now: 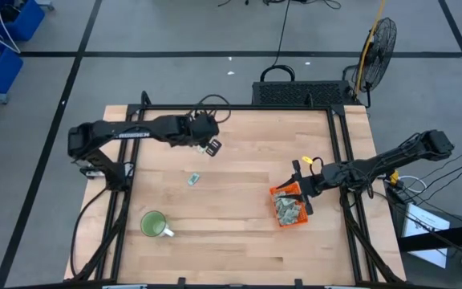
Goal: Pick and place Stevia / Truvia into bins
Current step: Put the stevia packet into the orange basket
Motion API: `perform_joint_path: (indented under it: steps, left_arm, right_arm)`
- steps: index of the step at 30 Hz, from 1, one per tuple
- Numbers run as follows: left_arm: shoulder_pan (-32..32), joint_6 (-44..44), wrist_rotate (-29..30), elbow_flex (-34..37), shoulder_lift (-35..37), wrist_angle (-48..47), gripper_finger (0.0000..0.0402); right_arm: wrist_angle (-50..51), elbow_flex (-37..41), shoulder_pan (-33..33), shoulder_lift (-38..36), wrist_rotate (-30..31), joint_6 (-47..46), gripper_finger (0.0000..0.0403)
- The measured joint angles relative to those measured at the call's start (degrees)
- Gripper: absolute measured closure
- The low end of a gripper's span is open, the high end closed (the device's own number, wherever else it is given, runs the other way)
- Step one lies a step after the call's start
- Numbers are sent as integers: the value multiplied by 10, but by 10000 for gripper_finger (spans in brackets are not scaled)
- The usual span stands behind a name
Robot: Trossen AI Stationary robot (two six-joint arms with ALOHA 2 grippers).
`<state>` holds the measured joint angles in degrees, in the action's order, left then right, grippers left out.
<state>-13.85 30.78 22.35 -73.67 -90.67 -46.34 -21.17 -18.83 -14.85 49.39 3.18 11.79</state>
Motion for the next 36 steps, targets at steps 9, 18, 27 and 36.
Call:
perform_joint_path:
  steps: [9,18,27,36]
  left_arm:
    - [-109,14,-81,215,0,291,325]
    - [-115,58,-89,359,0,437,325]
    - [-91,84,-89,401,0,506,325]
    - [-67,90,-87,401,0,535,325]
  right_arm:
    - [1,0,0,0,-2,-1,284]
    - [2,0,0,0,-2,-1,284]
    - [-1,0,0,0,-2,14,284]
    - [-5,0,7,0,-2,16,284]
